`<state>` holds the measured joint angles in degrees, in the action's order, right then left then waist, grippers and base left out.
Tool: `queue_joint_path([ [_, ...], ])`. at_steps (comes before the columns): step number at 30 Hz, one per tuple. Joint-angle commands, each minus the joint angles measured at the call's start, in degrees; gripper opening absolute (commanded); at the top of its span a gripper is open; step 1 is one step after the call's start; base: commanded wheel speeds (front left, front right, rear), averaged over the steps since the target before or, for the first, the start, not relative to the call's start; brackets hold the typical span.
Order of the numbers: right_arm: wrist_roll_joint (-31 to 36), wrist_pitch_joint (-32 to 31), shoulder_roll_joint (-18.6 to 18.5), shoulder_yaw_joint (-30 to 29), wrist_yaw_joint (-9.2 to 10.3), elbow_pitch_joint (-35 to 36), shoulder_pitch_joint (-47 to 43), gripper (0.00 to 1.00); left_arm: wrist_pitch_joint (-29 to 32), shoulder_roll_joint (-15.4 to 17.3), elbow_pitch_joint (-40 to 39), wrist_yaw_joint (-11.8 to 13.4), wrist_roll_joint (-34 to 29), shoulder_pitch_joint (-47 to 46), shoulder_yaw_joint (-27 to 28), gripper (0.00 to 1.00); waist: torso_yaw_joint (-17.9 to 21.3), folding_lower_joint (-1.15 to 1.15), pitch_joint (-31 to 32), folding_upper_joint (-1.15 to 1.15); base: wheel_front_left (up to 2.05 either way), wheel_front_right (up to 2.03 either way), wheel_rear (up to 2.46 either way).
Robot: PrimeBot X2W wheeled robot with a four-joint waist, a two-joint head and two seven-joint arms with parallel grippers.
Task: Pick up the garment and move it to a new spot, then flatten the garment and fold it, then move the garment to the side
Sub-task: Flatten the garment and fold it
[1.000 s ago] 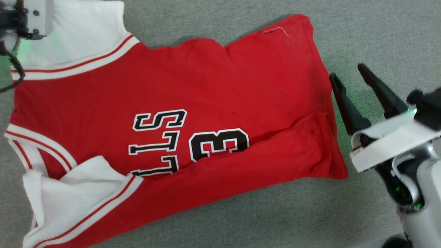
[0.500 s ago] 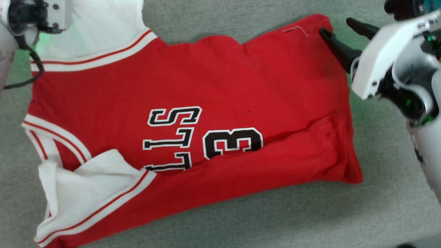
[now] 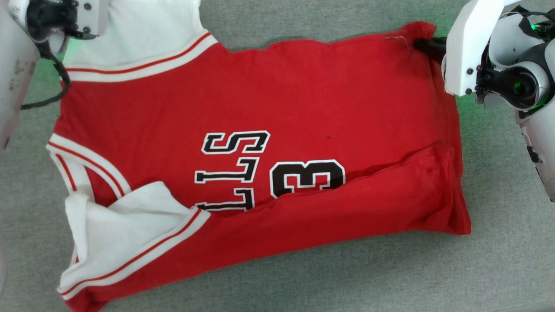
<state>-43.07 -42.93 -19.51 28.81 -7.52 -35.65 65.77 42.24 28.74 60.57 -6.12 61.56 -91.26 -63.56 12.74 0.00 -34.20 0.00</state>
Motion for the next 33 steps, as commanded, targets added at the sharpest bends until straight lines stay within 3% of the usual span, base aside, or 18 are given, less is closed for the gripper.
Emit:
queue_joint_path([
  [1, -0.3, -0.2, 0.0, 1.4, 0.09, -1.3, -1.0, 0.00, 0.9, 0.5, 1.7, -0.1, 0.0, 4.5, -1.3, 0.00, -0.2, 0.00, 0.2, 0.00, 0.00, 0.00, 0.00],
  [14, -2.3, 8.7, -7.4, 5.3, 0.10, 2.6, -3.6, 0.00, -5.5, 1.4, -2.4, -1.0, 0.9, 3.7, 0.2, 0.00, -4.5, 0.00, 6.3, 0.00, 0.00, 0.00, 0.00],
  [24, -5.1, 12.1, -16.2, 5.6, 0.10, 13.4, -13.5, 0.00, -9.0, 8.0, -12.3, -1.2, 1.5, 7.6, 0.3, 0.00, -8.9, 0.00, 12.7, 0.00, 0.00, 0.00, 0.00],
  [28, -5.9, 11.2, -19.3, 3.5, 0.10, 18.2, -19.6, 0.00, -9.6, 12.0, -19.8, 0.6, 2.0, 11.4, 0.4, 0.00, -10.5, 0.00, 15.1, 0.00, 0.00, 0.00, 0.00],
  [33, -6.1, 9.1, -21.3, -0.8, 0.10, 23.1, -28.4, 0.00, -9.8, 17.7, -33.6, 5.7, 3.9, 18.9, 0.3, 0.00, -12.1, 0.00, 17.7, 0.00, 0.00, 0.00, 0.00],
])
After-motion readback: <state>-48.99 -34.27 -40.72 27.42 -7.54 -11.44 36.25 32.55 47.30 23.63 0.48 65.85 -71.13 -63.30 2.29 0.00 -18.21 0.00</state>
